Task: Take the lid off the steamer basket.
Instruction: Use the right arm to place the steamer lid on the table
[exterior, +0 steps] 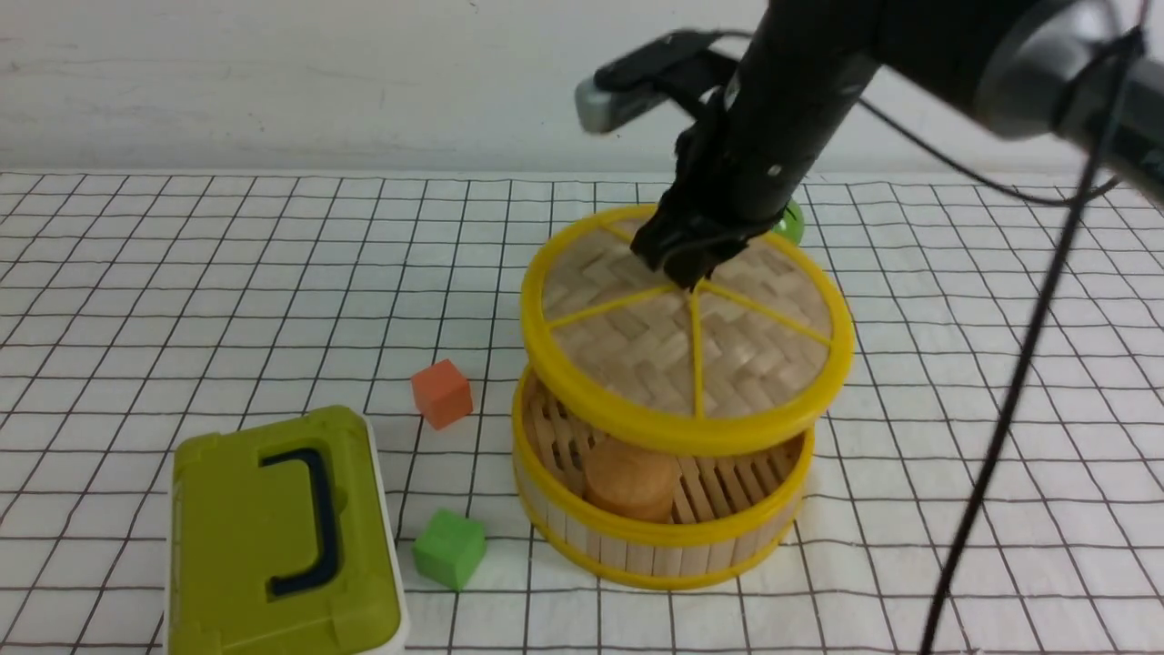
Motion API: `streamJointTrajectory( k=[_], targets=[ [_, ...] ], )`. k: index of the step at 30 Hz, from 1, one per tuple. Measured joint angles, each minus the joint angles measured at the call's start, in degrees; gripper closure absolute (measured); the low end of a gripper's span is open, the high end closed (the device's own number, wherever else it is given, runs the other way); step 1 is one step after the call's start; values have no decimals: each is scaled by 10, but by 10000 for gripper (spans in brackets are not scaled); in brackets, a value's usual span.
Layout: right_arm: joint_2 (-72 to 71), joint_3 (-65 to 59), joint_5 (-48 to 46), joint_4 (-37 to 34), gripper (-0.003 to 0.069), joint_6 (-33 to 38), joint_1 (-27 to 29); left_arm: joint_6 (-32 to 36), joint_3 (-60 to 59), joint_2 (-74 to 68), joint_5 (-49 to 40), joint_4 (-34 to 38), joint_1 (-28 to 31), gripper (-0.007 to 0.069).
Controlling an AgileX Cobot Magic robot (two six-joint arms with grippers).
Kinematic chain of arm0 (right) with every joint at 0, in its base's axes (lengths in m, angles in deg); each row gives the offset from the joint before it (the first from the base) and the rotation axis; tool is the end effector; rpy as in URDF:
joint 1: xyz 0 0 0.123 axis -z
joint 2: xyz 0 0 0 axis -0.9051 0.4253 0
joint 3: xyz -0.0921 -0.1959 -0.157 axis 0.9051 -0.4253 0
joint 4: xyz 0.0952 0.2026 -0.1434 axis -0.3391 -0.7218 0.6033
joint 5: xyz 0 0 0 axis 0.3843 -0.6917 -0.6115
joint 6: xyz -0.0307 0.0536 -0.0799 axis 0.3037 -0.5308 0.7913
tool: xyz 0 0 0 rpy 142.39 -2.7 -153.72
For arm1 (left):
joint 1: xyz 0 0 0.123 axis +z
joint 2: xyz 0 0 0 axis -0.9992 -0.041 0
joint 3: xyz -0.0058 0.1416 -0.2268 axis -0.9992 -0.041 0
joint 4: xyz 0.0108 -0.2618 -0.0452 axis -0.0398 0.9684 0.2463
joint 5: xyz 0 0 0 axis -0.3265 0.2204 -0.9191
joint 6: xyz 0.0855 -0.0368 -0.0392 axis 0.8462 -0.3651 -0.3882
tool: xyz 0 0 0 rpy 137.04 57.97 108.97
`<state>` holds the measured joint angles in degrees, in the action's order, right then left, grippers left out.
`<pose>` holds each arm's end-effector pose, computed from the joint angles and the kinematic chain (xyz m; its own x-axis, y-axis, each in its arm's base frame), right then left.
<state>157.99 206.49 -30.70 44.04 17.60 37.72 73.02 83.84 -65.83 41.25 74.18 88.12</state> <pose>0.3940 0.2131 0.3353 -0.6522 -0.5631 -0.5075 -0.6452 0.7638 -0.0184 0.0952 -0.0008 0.1694 -0.2774 -0.0126 -0.9607 0.0043 0.9999 -0.0143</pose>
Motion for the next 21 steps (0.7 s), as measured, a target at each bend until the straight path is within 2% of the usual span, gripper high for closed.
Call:
streamJointTrajectory(
  k=[3, 10, 14, 21],
  targets=[
    [-36, 0, -1, 1, 554, -2, 23, 0, 0, 0, 0, 0, 0, 385],
    [-128, -117, -2, 7, 554, -11, 164, 0, 0, 0, 0, 0, 0, 385],
    [-131, -195, 0, 12, 554, -11, 223, 0, 0, 0, 0, 0, 0, 385],
    [-131, -321, 96, -5, 554, -11, 271, 0, 0, 0, 0, 0, 0, 385]
  ],
)
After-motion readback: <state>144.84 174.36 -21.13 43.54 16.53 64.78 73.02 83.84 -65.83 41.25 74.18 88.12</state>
